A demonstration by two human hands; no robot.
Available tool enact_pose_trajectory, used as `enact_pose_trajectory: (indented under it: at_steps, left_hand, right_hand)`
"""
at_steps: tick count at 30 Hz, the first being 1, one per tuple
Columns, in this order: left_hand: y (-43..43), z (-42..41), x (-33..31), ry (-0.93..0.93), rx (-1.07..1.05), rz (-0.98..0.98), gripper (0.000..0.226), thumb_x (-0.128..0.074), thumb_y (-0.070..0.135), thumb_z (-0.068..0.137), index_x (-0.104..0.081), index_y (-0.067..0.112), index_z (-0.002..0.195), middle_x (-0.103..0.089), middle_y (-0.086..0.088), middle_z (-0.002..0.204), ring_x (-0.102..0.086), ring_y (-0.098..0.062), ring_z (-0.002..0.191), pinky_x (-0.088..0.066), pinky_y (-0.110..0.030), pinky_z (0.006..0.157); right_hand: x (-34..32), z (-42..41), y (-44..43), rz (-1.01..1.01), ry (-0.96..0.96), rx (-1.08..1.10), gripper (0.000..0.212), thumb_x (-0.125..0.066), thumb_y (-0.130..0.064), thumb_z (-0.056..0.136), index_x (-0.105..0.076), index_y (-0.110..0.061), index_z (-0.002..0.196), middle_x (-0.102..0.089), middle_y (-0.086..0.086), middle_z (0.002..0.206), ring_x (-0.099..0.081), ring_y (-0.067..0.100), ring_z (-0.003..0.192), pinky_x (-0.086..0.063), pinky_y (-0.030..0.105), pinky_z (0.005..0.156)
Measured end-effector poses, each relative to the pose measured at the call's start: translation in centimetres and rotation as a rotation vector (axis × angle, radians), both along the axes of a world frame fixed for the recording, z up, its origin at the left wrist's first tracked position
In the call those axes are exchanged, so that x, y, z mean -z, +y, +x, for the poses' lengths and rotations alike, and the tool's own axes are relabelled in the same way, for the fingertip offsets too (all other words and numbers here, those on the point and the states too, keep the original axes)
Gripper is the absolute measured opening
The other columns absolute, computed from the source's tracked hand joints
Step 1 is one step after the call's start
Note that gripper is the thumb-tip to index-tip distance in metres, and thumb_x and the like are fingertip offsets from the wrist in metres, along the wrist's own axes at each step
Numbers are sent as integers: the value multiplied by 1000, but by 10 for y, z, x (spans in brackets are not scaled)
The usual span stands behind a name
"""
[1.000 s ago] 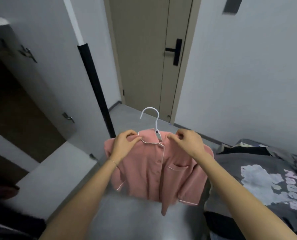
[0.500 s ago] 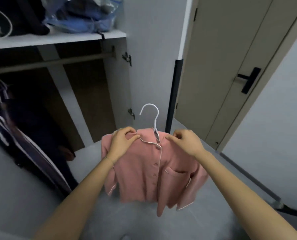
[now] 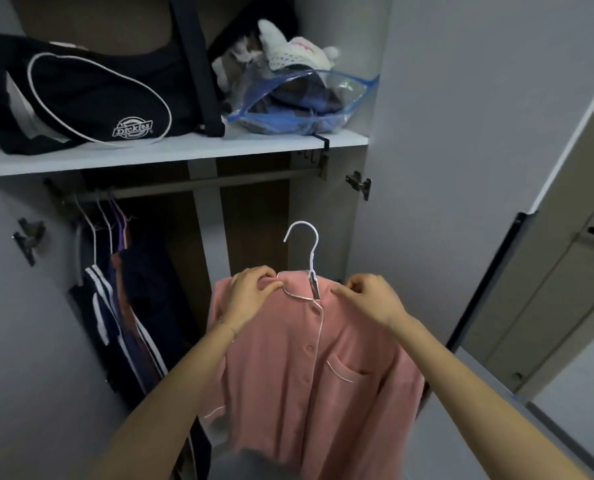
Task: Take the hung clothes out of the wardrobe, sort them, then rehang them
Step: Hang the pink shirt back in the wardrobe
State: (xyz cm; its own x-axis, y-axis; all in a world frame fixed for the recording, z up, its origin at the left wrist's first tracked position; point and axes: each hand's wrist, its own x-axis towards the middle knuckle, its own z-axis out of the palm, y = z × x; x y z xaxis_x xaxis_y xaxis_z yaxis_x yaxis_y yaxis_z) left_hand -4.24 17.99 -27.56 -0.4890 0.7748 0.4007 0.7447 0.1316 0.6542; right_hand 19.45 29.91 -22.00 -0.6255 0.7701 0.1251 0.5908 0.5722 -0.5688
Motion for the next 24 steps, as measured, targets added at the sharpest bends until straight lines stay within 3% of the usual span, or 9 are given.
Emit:
enact_pose_trajectory:
  at_steps: [5,11,13,17,24]
  left_hand:
    - [20,-68,-8,57,-10,-27,11,-70,35,88,-68,24,89,-68,12,89,-62,-11,89,-50,-41,84]
    - [49,-120,-13,113,-93,-56,15,-69,33,90,-70,20,97,-70,4,96,-63,-16,94,-48,-36,87]
    - [61,-135,-14,90,-149,-73,18,-67,31,91,-69,20,104,-69,3,105,-63,-19,102,-44,-32,91]
    - [80,-154,-21,55,-248,-91,41,-64,32,93,-58,18,131,-60,-2,134,-52,-24,126,-32,-39,106]
    - [107,-183,-19,141,-333,-118,59,-54,48,96,-45,18,146,-45,-6,151,-37,-25,141,-21,-43,114]
  right_hand:
    - [-4,-67,14,-13,49,3,28,-67,-42,82,-62,-17,70,-63,-5,68,-59,15,68,-44,30,62]
    - [-2,-130,39,12,89,40,23,-64,-38,84,-62,-19,70,-64,-3,69,-60,18,69,-42,29,58]
    - [-2,-150,50,14,88,50,23,-63,-38,85,-62,-20,72,-64,-3,70,-60,19,70,-42,29,59]
    - [-2,-185,82,16,111,97,25,-61,-40,86,-61,-20,71,-64,-1,71,-61,22,73,-40,29,61]
    - [2,-240,152,-50,183,194,29,-60,-42,85,-69,-15,79,-64,3,73,-60,25,74,-41,28,66]
